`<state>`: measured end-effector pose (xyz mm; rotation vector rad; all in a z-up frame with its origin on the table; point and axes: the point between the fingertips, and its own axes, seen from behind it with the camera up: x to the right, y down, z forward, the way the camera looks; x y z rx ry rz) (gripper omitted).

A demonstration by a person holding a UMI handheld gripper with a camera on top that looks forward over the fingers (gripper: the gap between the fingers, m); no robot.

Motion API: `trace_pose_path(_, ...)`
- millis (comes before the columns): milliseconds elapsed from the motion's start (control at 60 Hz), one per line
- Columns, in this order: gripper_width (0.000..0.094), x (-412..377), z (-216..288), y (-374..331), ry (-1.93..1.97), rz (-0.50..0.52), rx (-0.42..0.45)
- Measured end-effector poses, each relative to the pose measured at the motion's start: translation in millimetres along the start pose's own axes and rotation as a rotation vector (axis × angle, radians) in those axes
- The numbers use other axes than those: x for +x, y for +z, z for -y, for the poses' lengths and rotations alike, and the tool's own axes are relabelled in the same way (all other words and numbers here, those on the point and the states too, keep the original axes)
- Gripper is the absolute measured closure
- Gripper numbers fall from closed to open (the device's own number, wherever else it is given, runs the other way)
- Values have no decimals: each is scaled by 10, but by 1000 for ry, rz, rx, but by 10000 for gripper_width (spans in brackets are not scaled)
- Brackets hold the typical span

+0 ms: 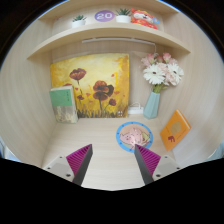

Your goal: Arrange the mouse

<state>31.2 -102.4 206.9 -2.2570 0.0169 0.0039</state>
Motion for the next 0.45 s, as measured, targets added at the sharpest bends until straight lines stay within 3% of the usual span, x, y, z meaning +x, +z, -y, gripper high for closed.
trace_pose_path(450, 82, -181, -495, -454, -3, -1, -13)
